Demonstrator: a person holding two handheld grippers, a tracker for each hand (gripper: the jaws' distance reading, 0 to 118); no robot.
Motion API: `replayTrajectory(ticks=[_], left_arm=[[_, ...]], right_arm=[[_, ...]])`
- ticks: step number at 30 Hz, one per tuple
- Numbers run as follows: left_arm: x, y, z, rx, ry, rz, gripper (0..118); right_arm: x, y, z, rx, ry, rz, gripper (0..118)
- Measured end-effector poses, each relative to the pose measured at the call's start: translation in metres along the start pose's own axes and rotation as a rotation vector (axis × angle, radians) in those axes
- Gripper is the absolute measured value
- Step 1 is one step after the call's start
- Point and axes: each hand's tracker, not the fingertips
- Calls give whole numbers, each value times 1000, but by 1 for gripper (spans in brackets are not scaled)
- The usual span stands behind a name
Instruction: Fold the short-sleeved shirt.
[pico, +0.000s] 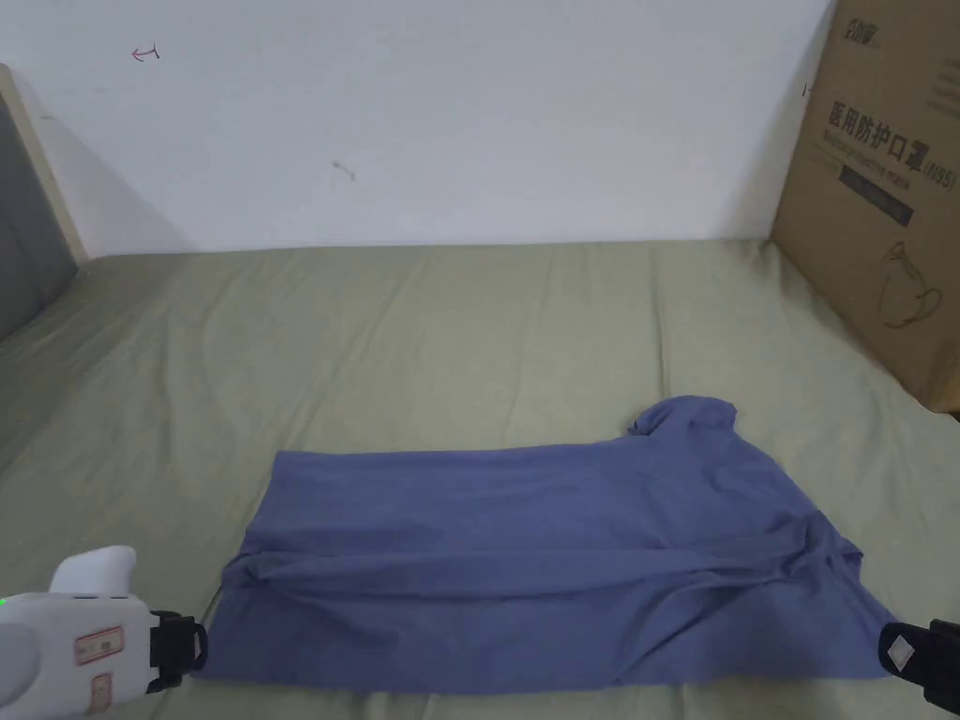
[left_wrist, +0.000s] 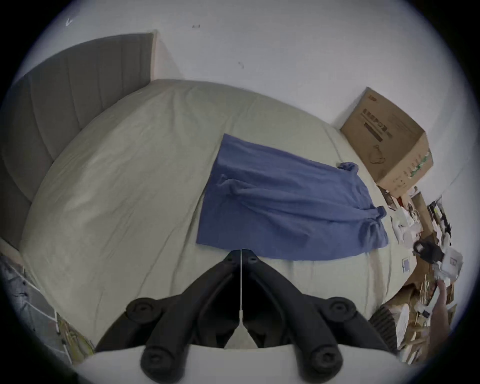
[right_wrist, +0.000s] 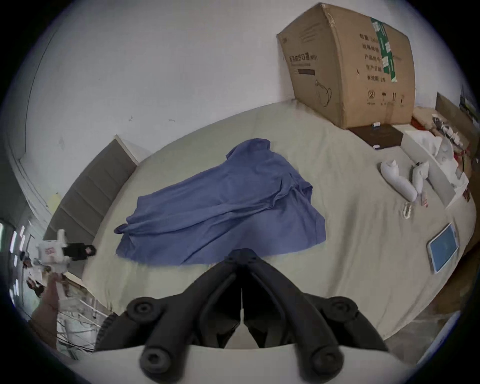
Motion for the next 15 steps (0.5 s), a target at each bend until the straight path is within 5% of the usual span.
replayTrajectory(ticks=[3, 6, 7, 12, 15], left_arm=[[-10, 11, -53, -66, 35, 23, 8], [-6, 2, -80, -93, 74, -16, 112], [-3, 0, -88, -134, 91, -22, 117], [18, -18, -60, -41, 97, -156, 103], [19, -12, -38, 1, 14, -92, 29]], right_arm=[[6, 1, -4, -13, -6, -30, 0], [13, 0, -11, -36, -25, -45, 0], [15, 1, -14, -43, -33, -44, 0], [27, 15, -37, -61, -118, 9, 0], [50, 31, -61, -67, -137, 15, 0]])
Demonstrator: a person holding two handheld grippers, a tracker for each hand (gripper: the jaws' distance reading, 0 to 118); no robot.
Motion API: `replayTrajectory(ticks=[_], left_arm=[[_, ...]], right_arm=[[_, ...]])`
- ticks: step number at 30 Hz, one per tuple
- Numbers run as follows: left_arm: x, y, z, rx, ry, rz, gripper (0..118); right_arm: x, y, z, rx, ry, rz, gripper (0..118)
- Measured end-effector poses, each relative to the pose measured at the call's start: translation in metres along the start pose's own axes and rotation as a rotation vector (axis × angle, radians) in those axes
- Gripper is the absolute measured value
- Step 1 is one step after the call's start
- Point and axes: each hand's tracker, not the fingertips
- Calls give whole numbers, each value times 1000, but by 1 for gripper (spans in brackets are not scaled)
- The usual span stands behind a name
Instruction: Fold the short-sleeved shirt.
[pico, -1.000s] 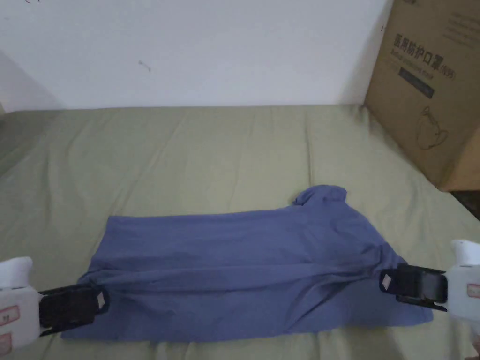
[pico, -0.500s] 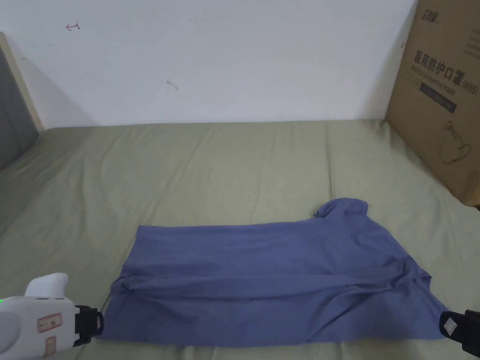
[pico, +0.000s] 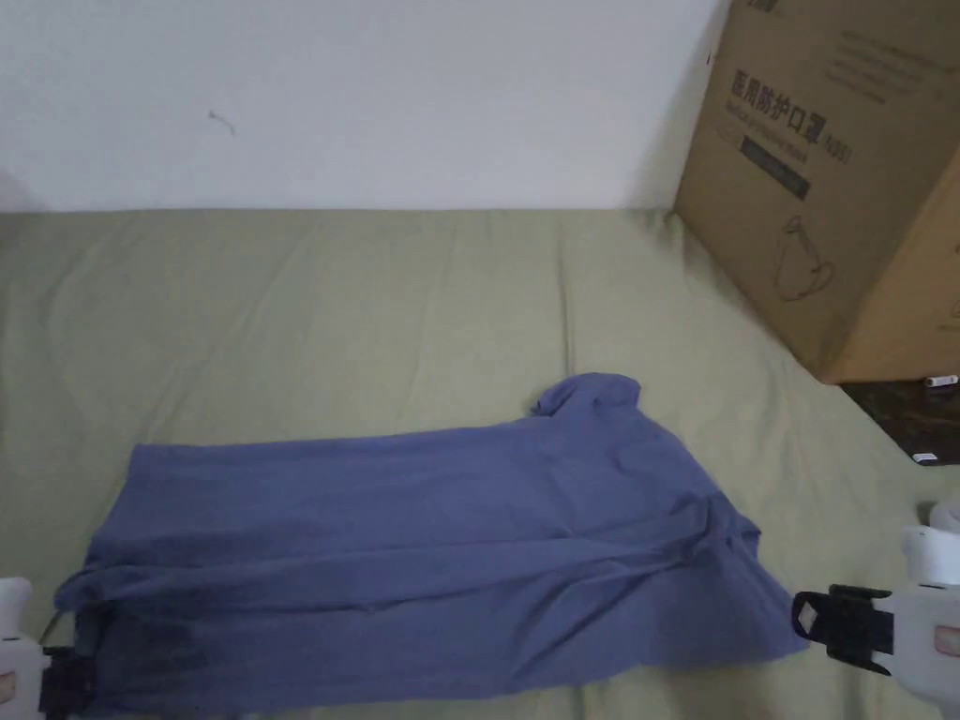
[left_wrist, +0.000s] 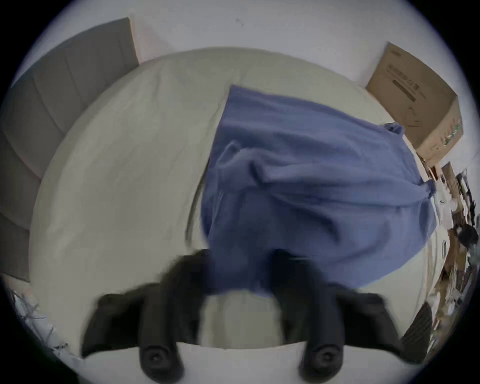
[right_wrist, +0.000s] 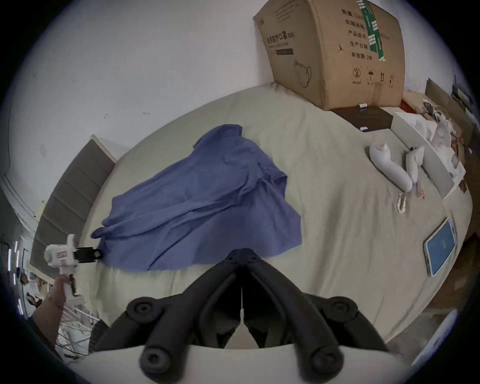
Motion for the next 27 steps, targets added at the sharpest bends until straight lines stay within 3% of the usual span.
replayTrajectory(ticks=[1, 3, 4, 6, 7, 8, 11, 12, 14, 17, 18, 20, 23, 27], left_arm=[[1, 0, 6, 10, 21, -2, 7], [4, 5, 21, 52, 38, -32, 6], [3, 6, 25, 58, 34, -31, 6], [0, 9, 30, 70, 21, -10, 6], [-1, 10, 30, 69, 19, -4, 6], [-1, 10, 29, 63, 13, 7, 6], [-3, 8, 22, 50, 9, 26, 6], [-4, 7, 19, 41, 12, 32, 6], [0, 4, 18, 30, 13, 32, 6], [4, 2, 18, 28, 16, 18, 6], [0, 3, 17, 27, 17, 17, 6], [-2, 4, 23, 31, 12, 24, 6], [-4, 4, 39, 45, -3, 35, 6], [-4, -12, 70, 55, -10, 10, 6]], right_arm=[[4, 5, -8, -1, -12, -1, 0], [15, 17, -28, -19, -52, -14, 0], [21, 22, -39, -47, -78, -24, 25], [30, 28, -62, -103, -124, -50, 105], [33, 29, -73, -138, -125, -51, 118], [37, 30, -86, -162, -145, -80, 117], [43, 27, -111, -294, -207, -68, 116], [40, 24, -114, -326, -184, -47, 113], [26, 24, -105, -280, -230, 68, 100], [11, 27, -89, -250, -144, 113, 91], [6, 27, -80, -256, -95, 111, 74], [1, 26, -68, -249, -97, 120, 2], [5, 25, -38, -203, -115, 146, 2], [20, 8, 12, -161, -69, 53, 2]])
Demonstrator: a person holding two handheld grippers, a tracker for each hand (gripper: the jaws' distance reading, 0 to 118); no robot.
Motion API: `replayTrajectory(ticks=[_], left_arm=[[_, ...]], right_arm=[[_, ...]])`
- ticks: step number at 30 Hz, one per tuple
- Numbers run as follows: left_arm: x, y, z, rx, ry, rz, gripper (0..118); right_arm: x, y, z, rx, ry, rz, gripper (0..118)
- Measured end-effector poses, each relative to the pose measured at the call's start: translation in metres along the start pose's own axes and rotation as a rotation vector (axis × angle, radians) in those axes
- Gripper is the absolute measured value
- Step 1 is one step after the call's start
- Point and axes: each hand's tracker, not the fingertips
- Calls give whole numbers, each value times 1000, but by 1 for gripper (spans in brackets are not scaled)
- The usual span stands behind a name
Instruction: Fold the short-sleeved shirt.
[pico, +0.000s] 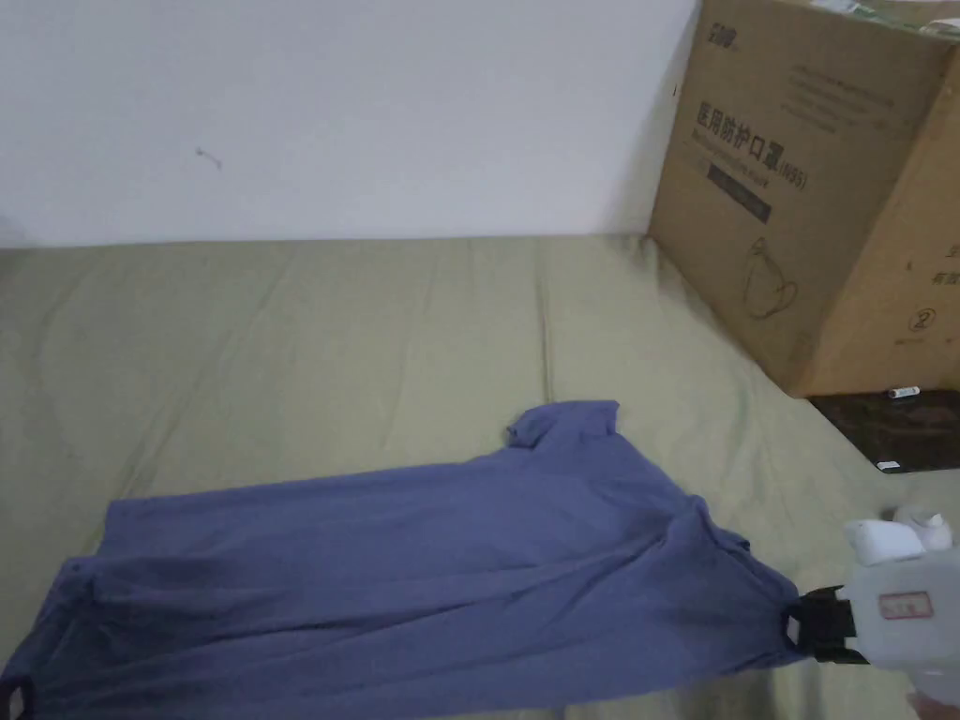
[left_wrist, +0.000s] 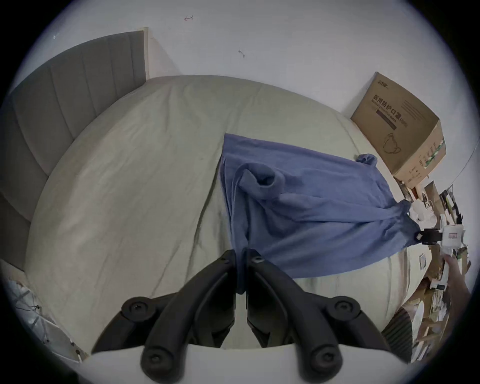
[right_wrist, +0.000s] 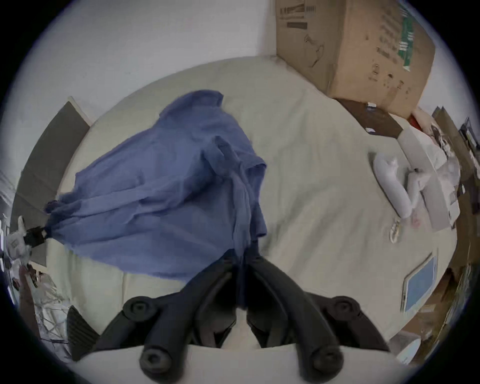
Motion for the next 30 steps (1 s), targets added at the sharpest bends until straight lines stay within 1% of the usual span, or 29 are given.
replayTrajectory(ticks=[2, 3, 6, 7, 11, 13, 14, 15, 16, 17, 19, 20, 21, 22, 23, 25, 28, 29, 30], left_arm=[[-5, -18, 19, 1, -1, 8, 6], [-10, -32, 28, -8, -21, 43, 6], [-21, -72, 48, -44, -36, 98, 6], [-24, -84, 53, -57, -42, 113, 6], [-33, -122, 52, -102, -44, 120, 6], [-38, -130, 51, -93, -84, 150, 6], [-38, -129, 52, -89, -77, 148, 6], [-38, -129, 51, -84, -74, 145, 7], [-36, -127, 53, -72, -59, 138, 13], [-35, -125, 57, -53, -44, 129, 17], [-33, -120, 62, -29, -62, 130, 29], [-30, -116, 67, 5, -69, 134, 62], [-28, -113, 74, 69, -96, 135, 92], [-25, -109, 76, 85, -103, 132, 114], [-24, -105, 76, 84, -97, 124, 118], [-16, -96, 79, 114, -93, 96, 117], [11, -80, 88, 141, -131, 75, 116], [15, -74, 88, 153, -145, 67, 113], [19, -68, 86, 149, -144, 58, 101]], right_arm=[[6, -21, 18, -3, -10, 3, 2], [9, -34, 26, -10, -9, 0, 2], [21, -72, 44, -36, 2, -24, 2], [20, -84, 48, -45, -6, -34, 2], [22, -119, 42, -96, 0, -72, 2], [22, -125, 37, -100, 1, -94, 2], [19, -127, 37, -92, -11, -101, 4], [18, -127, 37, -82, -60, -94, 10], [18, -126, 37, -71, -90, -76, 21], [14, -126, 42, -50, -94, -67, 27], [9, -123, 52, -2, -74, -75, 41], [7, -119, 56, 29, -55, -74, 73], [1, -116, 64, 68, -36, -71, 94], [-6, -112, 70, 97, -21, -63, 109], [-15, -108, 75, 123, -21, -48, 116], [-31, -99, 82, 135, -16, -22, 116], [-56, -88, 87, 211, 51, 29, 116], [-65, -82, 88, 250, 67, 36, 113], [-71, -77, 88, 271, 78, 41, 103]])
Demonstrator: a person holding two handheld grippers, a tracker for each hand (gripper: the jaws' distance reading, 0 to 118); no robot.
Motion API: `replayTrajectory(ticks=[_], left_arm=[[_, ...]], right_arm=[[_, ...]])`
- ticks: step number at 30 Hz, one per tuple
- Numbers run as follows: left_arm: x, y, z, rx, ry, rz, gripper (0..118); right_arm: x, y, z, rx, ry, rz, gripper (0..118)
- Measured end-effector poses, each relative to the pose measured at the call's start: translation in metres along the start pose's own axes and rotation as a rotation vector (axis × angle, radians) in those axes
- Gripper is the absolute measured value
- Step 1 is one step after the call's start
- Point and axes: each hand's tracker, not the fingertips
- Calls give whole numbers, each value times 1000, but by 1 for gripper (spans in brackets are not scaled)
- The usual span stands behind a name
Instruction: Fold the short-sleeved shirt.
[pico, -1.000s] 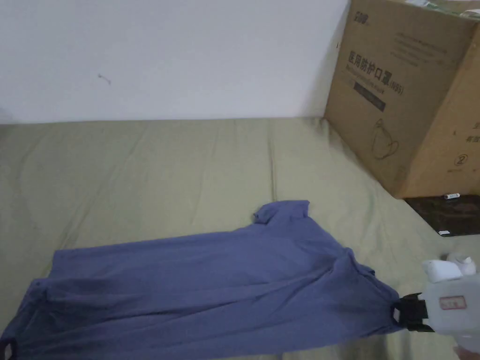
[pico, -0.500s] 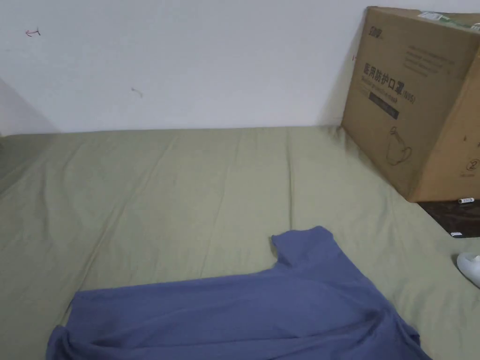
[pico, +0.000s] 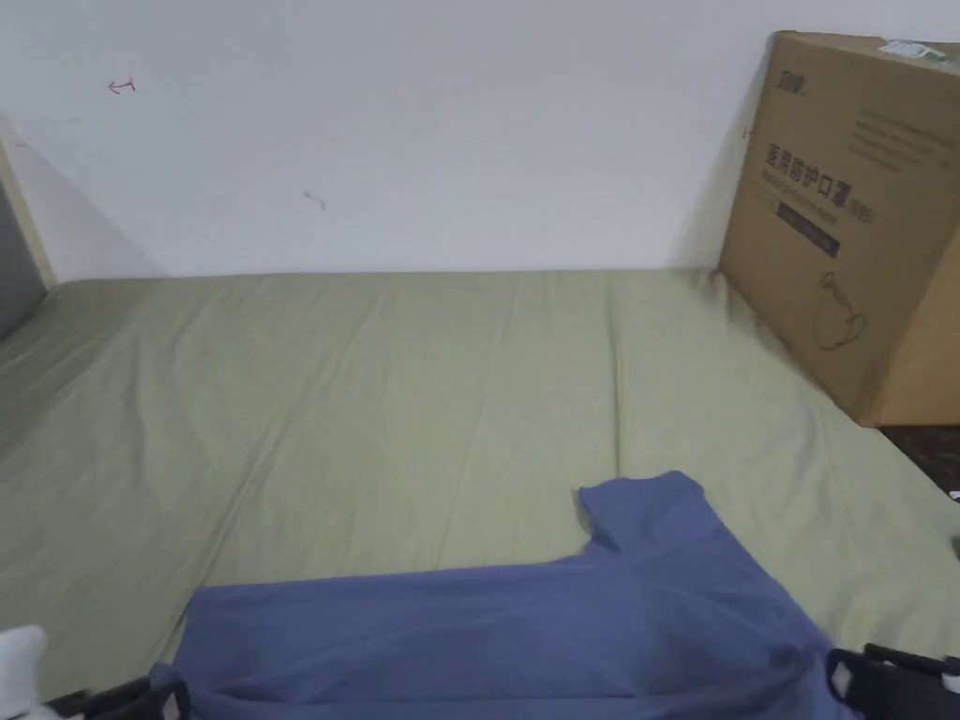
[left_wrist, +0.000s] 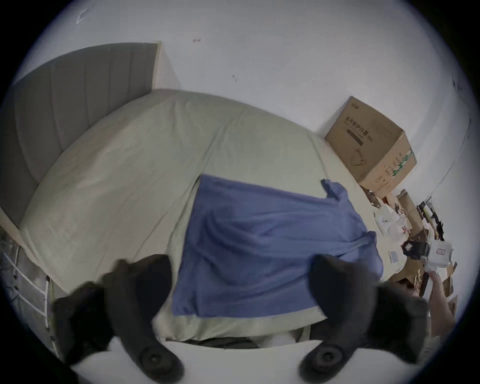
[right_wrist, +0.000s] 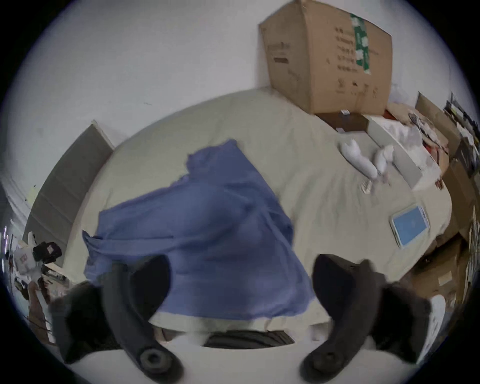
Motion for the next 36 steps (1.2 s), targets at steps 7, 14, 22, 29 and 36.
replayTrajectory(ticks=[7, 14, 22, 29, 36], left_arm=[[-8, 76, -58, -38, 53, -15, 1], [-76, 123, -194, -261, 119, -44, 45], [-74, 97, -260, -431, 105, -162, 114], [-45, 112, -200, -278, 59, -265, 2], [-28, 132, -156, -204, 43, -282, 1]], right_arm=[[-32, 33, -38, -6, 114, -50, 0], [-36, 37, -73, -87, 91, -13, 0], [-10, 40, -110, -172, 48, -72, 0], [22, 99, -179, -159, -23, 11, 0], [38, 157, -293, -252, -87, -10, 95]])
